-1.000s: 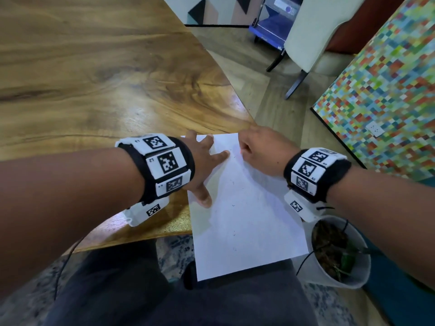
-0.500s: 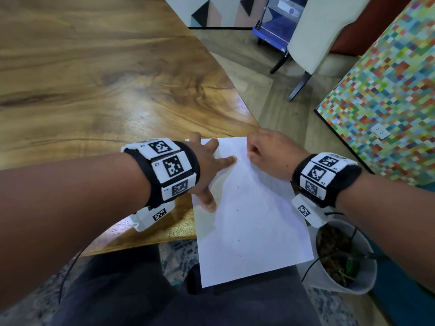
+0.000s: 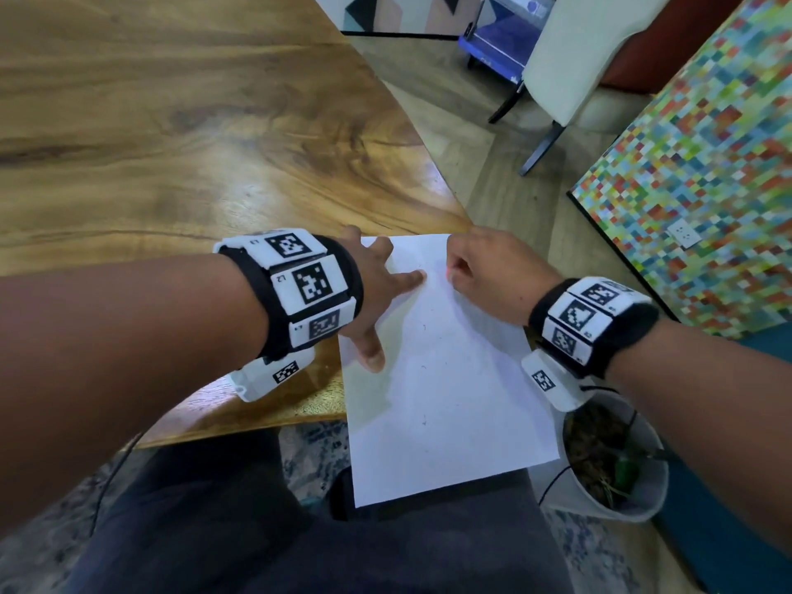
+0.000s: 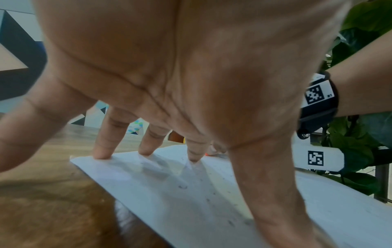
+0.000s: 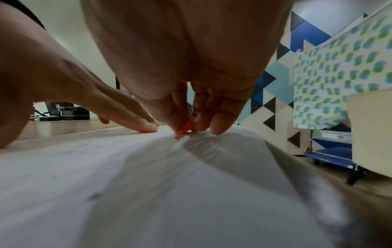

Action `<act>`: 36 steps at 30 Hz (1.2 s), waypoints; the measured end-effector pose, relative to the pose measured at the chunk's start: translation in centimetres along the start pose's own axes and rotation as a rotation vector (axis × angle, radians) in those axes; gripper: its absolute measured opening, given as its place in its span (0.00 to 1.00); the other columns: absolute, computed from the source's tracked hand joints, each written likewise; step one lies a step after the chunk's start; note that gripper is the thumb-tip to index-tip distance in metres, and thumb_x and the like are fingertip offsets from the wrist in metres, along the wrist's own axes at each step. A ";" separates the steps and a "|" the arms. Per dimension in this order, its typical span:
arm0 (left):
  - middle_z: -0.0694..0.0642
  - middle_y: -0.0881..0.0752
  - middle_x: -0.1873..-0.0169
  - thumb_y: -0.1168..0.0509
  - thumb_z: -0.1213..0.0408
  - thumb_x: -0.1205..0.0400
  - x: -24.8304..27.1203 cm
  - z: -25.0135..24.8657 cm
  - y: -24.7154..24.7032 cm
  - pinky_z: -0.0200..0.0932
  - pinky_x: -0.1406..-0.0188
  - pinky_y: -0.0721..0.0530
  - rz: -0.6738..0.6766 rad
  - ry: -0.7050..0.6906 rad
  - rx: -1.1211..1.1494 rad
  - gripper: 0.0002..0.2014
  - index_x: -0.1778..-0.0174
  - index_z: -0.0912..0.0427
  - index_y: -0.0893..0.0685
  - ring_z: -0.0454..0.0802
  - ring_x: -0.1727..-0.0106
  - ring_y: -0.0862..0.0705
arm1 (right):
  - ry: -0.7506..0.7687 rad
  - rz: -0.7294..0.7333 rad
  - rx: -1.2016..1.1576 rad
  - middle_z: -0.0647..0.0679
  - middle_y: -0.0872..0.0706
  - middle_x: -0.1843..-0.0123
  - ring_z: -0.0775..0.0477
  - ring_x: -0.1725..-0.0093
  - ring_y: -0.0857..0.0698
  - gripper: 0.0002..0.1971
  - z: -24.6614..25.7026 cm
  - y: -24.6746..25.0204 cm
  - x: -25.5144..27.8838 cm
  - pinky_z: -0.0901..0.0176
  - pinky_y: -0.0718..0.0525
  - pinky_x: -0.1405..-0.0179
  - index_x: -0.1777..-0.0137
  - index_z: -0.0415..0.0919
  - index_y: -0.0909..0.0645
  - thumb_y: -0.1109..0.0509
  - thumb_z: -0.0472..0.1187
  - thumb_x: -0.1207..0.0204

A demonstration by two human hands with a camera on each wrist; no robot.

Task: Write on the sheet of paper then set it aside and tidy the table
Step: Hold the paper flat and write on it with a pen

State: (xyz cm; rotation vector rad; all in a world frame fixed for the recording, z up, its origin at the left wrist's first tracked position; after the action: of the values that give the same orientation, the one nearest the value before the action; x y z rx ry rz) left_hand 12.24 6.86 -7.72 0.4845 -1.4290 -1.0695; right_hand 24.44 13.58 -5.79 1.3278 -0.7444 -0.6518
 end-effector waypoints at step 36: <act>0.57 0.54 0.13 0.23 0.28 0.35 -0.1 0.0 -0.3 0.63 0.40 0.20 0.047 0.004 0.033 0.64 0.14 0.28 0.64 0.71 0.17 0.47 | -0.034 0.030 -0.042 0.49 0.20 0.51 0.44 0.52 0.19 0.05 -1.1 0.6 -0.7 0.46 0.18 0.51 0.55 0.44 0.24 0.39 0.41 0.18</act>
State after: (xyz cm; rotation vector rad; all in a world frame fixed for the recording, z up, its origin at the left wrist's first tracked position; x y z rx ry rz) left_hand 12.16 6.81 -8.06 0.4743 -1.4498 -1.0081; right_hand 24.87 14.86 -5.33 1.2677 -0.7724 -0.6644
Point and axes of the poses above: each hand's wrist, its own x-axis away from the middle knuckle, its own y-axis out of the back of the hand, z = x × y, the point moved 8 cm from there along -x, towards the middle knuckle
